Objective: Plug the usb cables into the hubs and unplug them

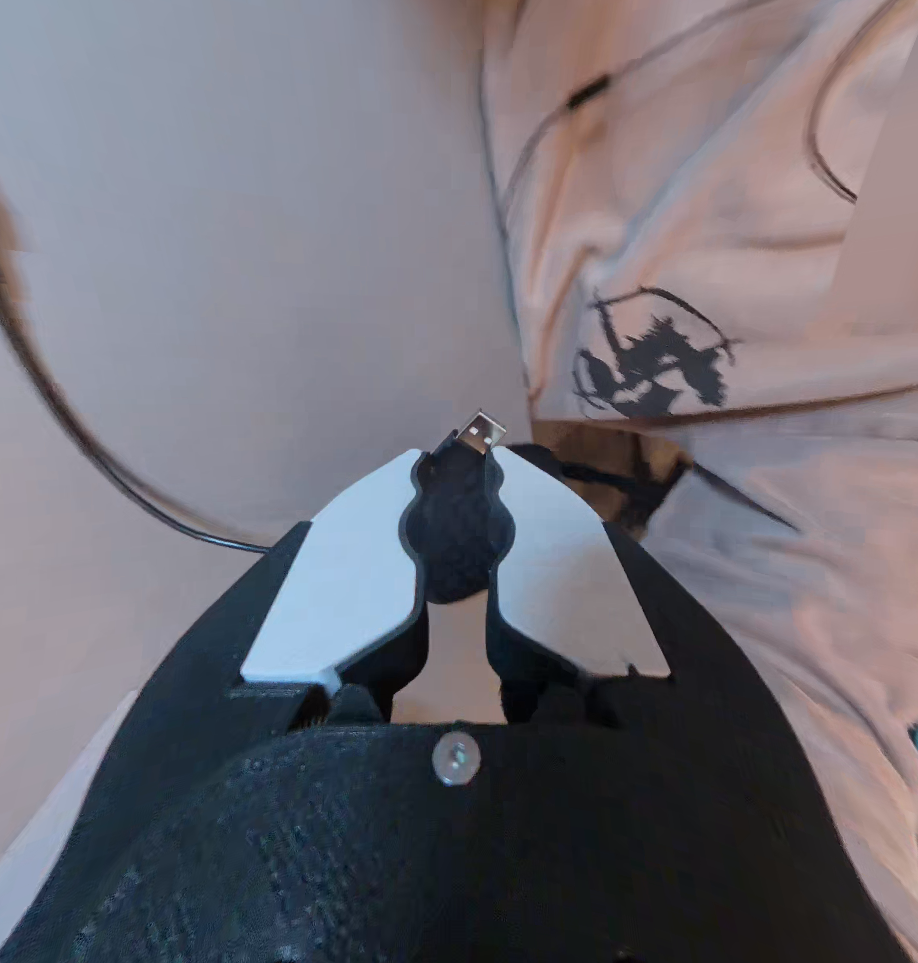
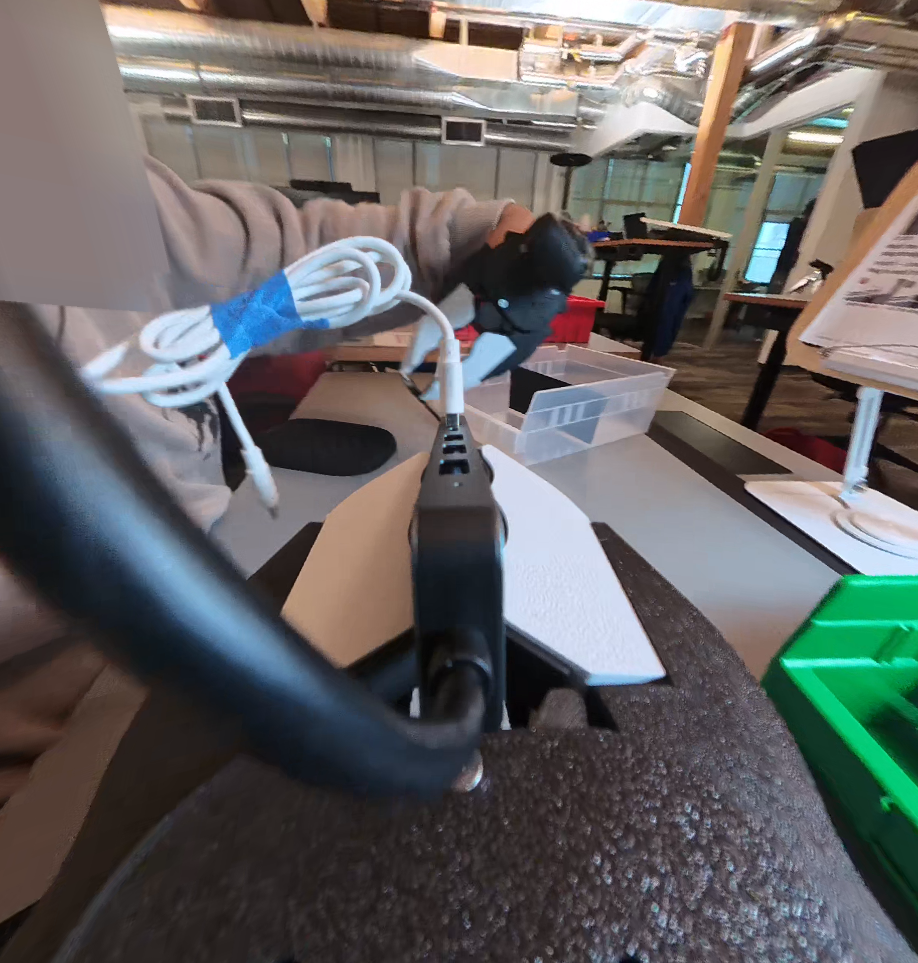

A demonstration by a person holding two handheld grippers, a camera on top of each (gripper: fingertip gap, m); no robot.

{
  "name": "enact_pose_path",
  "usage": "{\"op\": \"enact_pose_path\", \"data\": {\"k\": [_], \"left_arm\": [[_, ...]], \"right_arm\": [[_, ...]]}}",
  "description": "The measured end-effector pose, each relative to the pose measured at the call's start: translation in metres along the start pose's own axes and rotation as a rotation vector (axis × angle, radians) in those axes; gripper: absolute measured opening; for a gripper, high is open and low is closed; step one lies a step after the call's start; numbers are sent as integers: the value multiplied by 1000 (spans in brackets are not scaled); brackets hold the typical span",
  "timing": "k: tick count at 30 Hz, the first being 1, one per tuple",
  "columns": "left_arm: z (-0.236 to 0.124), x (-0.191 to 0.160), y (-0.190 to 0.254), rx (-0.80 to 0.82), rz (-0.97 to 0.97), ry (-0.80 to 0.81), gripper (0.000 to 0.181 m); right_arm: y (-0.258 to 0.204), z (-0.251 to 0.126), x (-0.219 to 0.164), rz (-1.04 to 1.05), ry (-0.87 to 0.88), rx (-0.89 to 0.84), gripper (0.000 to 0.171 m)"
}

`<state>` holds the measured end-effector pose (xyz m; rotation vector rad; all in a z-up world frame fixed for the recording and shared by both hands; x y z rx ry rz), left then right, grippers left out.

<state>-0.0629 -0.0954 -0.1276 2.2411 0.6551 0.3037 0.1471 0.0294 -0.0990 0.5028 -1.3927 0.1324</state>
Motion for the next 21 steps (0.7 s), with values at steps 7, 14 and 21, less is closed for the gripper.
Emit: {"op": "enact_pose_path", "data": {"k": [7, 14, 21], "left_arm": [[-10, 33, 40, -77, 125, -103, 20], [0, 81, -98, 199, -44, 75, 37], [-60, 129, -111, 545, 175, 561, 36]], "right_arm": [[9, -3, 1, 3, 7, -60, 11], [21, -7, -12, 7, -57, -135, 11], [28, -10, -19, 6, -92, -171, 12]]}}
Point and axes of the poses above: each gripper's, where its closed fingertips meet, z out along the fingers, x out of its top, y = z × x across the jaws, the point moved 2 cm from there along -z, back along the fingers, and after that the axes turned 13 degrees about -z, right-handed, at the moved point
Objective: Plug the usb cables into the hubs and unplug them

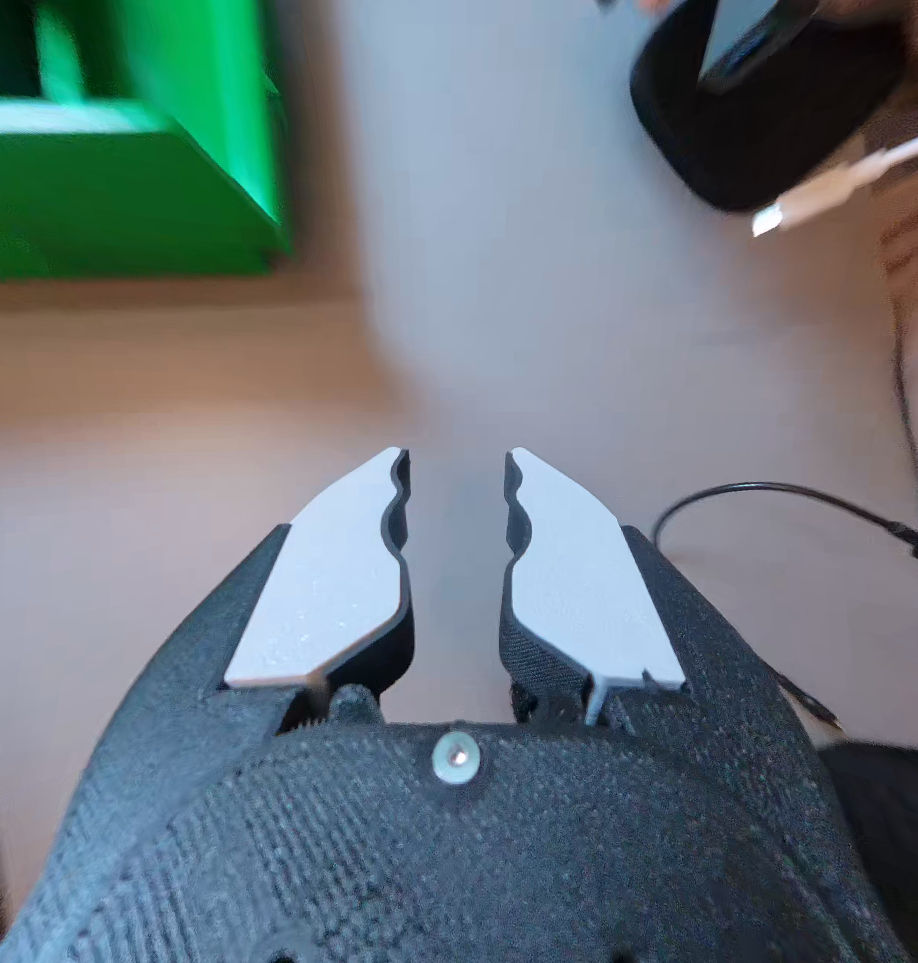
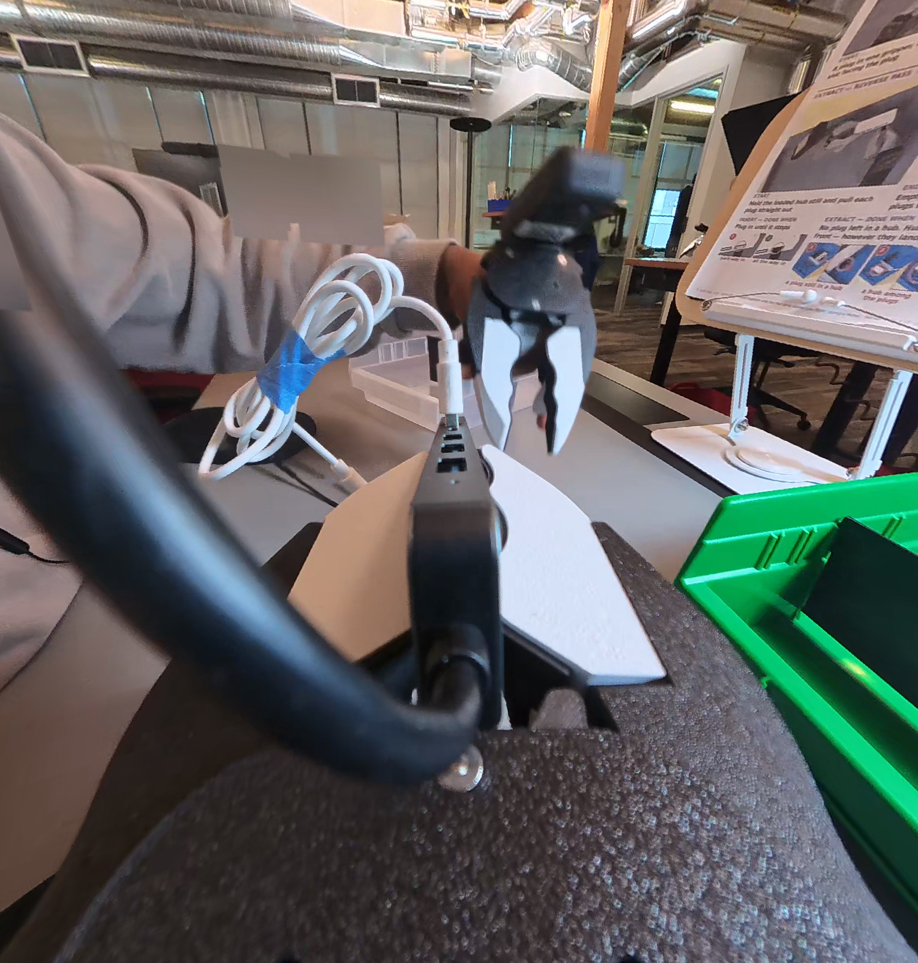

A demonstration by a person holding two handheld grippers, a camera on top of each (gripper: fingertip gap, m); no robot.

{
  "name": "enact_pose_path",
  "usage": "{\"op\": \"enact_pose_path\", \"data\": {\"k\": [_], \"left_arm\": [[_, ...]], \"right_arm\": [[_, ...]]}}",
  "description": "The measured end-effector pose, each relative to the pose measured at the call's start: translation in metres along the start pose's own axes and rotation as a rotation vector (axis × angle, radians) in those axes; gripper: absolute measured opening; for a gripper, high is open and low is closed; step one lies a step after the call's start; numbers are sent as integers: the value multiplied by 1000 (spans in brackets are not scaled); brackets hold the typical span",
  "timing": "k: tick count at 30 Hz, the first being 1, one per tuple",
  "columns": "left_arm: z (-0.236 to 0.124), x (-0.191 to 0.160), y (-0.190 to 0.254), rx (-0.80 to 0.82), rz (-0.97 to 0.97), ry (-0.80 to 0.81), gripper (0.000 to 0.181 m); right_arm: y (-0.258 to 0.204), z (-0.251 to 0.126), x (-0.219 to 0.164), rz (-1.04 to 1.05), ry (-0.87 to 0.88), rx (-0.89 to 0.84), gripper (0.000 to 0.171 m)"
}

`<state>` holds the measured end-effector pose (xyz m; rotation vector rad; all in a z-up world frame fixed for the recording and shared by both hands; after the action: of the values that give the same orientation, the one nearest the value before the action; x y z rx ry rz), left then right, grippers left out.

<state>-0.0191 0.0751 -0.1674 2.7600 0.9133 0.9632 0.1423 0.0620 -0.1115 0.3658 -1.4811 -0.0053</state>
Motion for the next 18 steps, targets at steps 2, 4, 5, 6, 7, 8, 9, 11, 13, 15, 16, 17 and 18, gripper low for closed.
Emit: {"op": "enact_pose_path", "data": {"k": [2, 4, 5, 6, 7, 8, 9, 11, 13, 15, 16, 17, 18], "left_arm": [[-21, 0, 9, 42, 56, 75, 35], [-28, -18, 32, 14, 133, 75, 34], [-24, -30, 42, 9, 174, 57, 34], [-17, -43, 53, -3, 207, 31, 34], [-7, -54, 65, -18, 231, 0, 36], [4, -64, 78, -38, 256, -26, 38], [16, -70, 92, -60, 292, -41, 38], [40, -75, 119, -106, 383, -54, 38], [61, -73, 143, -148, 480, -60, 38], [77, -70, 159, -183, 569, -89, 37], [84, -71, 163, -196, 602, -120, 36], [89, -73, 164, -208, 620, -162, 36], [93, -76, 164, -224, 624, -205, 35]], "right_arm": [[2, -1, 0, 1, 0, -10, 12], [4, -2, -1, 7, 1, -13, 12], [4, -2, -1, 11, 1, -11, 12], [5, -2, -2, 14, 0, -10, 12], [5, -1, -3, 17, -1, -10, 11], [5, 0, -3, 17, -5, -8, 11], [4, 0, -4, 15, -9, -7, 11], [4, 0, -4, 7, -17, -16, 12], [5, -1, -4, 2, -20, -29, 12], [7, -2, -3, 6, -17, -42, 12], [8, -3, -3, 12, -12, -47, 12], [9, -4, -3, 19, -7, -51, 12], [10, -4, -3, 25, -5, -53, 12]]}}
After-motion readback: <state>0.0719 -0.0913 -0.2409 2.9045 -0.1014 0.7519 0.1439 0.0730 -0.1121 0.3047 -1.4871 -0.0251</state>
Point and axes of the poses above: each gripper's, where its closed fingertips meet, z out along the fingers, x out of its top, y = z × x across the jaws, the point moved 2 cm from there along -z, back along the fingers, and after that the axes turned 13 degrees about -z, right-handed, at the moved point
